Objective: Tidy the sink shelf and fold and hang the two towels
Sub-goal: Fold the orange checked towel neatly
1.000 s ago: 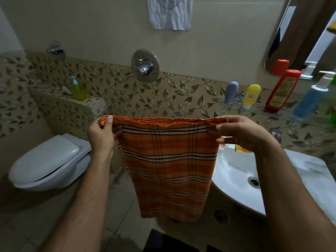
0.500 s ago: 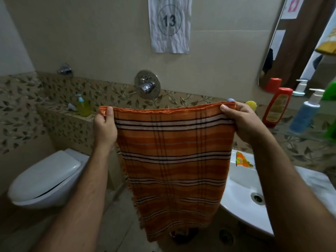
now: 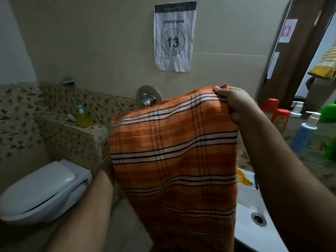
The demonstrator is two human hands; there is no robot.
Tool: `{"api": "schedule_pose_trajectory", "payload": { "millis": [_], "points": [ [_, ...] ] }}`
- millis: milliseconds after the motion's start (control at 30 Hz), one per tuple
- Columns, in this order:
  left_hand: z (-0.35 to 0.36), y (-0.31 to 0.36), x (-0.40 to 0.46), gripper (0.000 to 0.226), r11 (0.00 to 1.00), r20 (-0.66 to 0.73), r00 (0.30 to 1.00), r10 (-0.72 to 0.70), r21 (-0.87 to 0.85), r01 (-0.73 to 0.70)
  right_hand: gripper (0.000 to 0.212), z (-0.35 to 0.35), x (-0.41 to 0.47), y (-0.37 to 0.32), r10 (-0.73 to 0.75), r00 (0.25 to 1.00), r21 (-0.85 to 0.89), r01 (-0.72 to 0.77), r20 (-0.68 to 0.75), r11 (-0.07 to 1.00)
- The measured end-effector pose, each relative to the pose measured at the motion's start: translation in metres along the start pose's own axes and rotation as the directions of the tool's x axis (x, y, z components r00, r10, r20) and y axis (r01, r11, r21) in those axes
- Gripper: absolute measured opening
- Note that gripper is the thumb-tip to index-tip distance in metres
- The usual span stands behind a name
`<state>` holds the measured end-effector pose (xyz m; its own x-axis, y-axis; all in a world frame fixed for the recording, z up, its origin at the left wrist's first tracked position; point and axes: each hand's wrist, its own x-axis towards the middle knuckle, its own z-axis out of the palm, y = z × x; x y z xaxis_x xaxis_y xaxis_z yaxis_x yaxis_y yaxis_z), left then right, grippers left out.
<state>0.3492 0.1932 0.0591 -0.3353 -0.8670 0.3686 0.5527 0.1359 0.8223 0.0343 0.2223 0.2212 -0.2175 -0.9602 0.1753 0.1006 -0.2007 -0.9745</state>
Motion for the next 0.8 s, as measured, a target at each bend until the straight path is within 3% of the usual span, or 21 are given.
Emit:
{"api": "schedule_pose_trajectory", "payload": {
  "millis": [33, 67, 100, 167, 233, 300, 367, 500, 567, 633, 700, 800],
  "points": [
    [-0.02, -0.03, -0.009, 0.065, 0.966, 0.136, 0.99, 0.04, -0.258, -0.004, 0.014, 0.001, 0.008, 0.007, 0.04, 0.999, -0.013, -0.04, -0.02, 0.999],
    [-0.044, -0.06, -0.01, 0.079, 0.904, 0.241, 0.97, -0.011, -0.413, 0.113, 0.013, 0.001, 0.015, 0.014, 0.078, 0.996, -0.026, -0.079, -0.037, 0.997],
    [-0.059, -0.085, -0.012, 0.098, 0.875, 0.284, 0.956, -0.069, -0.444, 0.195, 0.012, 0.0, 0.018, 0.021, 0.112, 0.992, -0.033, -0.114, -0.049, 0.993],
    [-0.014, -0.095, -0.037, 0.114, 0.903, 0.198, 0.944, -0.265, -0.292, 0.314, 0.01, -0.006, 0.022, 0.033, 0.164, 0.983, -0.033, -0.167, -0.078, 0.985],
    [0.001, -0.084, -0.038, 0.096, 0.89, 0.024, 0.912, -0.409, -0.212, 0.405, 0.008, -0.016, 0.022, 0.037, 0.192, 0.974, -0.036, -0.198, -0.117, 0.98],
    [0.001, -0.077, -0.023, 0.076, 0.95, -0.229, 0.923, -0.308, -0.02, 0.312, 0.004, -0.028, 0.019, 0.034, 0.206, 0.97, -0.038, -0.212, -0.127, 0.976],
    [0.011, -0.061, -0.009, 0.05, 0.955, -0.354, 0.922, -0.157, 0.183, 0.233, 0.005, -0.043, 0.012, 0.024, 0.215, 0.972, -0.093, -0.224, -0.098, 0.97],
    [0.031, -0.021, 0.005, 0.031, 0.939, -0.355, 0.935, 0.0, 0.321, 0.122, 0.012, -0.08, 0.001, -0.005, 0.208, 0.978, -0.25, -0.194, 0.031, 0.949],
    [0.044, 0.001, 0.011, 0.05, 0.939, -0.258, 0.966, -0.022, 0.326, 0.109, 0.024, -0.096, 0.007, -0.02, 0.19, 0.977, -0.252, -0.16, 0.099, 0.954],
    [0.063, 0.023, 0.021, 0.056, 0.945, -0.179, 0.983, -0.048, 0.311, 0.103, 0.028, -0.101, 0.021, -0.037, 0.119, 0.984, -0.213, -0.089, 0.135, 0.973],
    [0.085, 0.044, 0.04, 0.035, 0.964, -0.143, 0.989, -0.024, 0.258, 0.061, 0.032, -0.107, 0.041, -0.058, 0.024, 0.985, -0.089, -0.008, 0.173, 0.996],
    [0.113, 0.065, 0.074, 0.025, 0.972, -0.228, 0.974, -0.012, 0.225, 0.064, 0.086, -0.128, 0.057, -0.041, -0.02, 0.927, 0.039, 0.006, 0.373, 0.999]
  ]
}}
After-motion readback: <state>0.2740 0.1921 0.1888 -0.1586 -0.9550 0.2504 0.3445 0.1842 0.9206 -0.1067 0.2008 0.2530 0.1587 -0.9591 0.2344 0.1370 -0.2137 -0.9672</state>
